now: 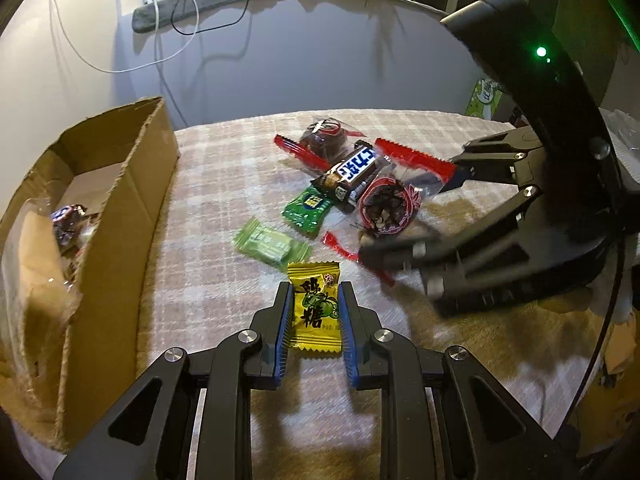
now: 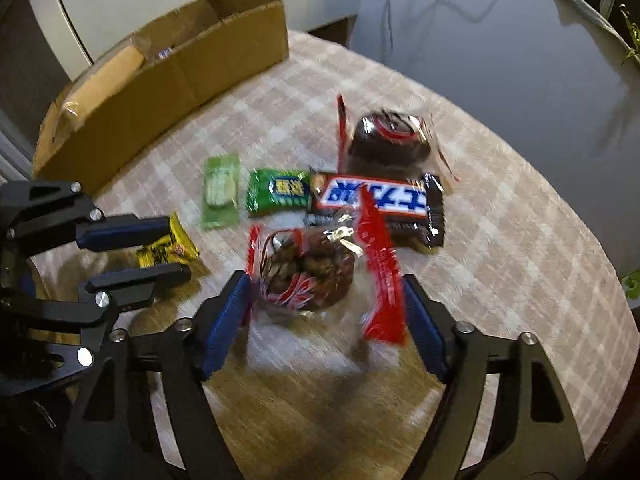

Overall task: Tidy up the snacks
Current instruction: 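Grasp the yellow candy packet with the left gripper while the right grasps the chocolate-ball bag, then carry the yellow packet and chocolate-ball bag over the cardboard box, then open both grippers to drop the yellow packet and bag into the box, then move both grippers back toward the remaining candy bar and green candies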

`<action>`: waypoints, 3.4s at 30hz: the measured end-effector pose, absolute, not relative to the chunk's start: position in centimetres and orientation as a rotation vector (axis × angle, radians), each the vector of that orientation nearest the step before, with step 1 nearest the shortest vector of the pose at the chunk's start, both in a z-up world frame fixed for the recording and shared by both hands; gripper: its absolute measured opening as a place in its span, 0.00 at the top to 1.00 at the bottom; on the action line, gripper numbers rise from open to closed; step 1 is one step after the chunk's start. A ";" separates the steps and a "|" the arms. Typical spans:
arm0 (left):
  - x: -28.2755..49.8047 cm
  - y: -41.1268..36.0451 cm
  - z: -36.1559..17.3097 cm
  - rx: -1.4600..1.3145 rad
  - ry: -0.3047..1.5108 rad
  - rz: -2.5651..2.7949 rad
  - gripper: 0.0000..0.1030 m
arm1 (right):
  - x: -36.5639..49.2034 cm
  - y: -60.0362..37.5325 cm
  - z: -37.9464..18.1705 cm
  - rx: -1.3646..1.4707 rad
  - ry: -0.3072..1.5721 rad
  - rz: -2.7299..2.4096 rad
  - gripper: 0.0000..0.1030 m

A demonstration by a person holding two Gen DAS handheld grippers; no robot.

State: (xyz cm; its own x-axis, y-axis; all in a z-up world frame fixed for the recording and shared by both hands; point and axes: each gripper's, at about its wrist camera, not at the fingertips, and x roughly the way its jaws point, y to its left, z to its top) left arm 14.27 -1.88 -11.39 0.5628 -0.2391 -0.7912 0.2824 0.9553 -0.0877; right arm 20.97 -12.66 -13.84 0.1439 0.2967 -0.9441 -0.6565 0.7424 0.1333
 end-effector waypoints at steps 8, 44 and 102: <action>13.2 -1.0 -9.8 0.021 0.885 -0.312 0.80 | 20.2 -12.7 -12.5 -0.317 1.213 0.716 0.77; 13.5 12.7 -2.7 -0.046 0.709 -0.091 0.80 | 21.6 -1.1 -3.5 -0.265 1.009 0.875 0.78; 14.3 11.3 -1.4 -0.062 0.687 -0.100 0.59 | 23.5 -4.3 -4.3 -0.276 1.015 0.768 0.35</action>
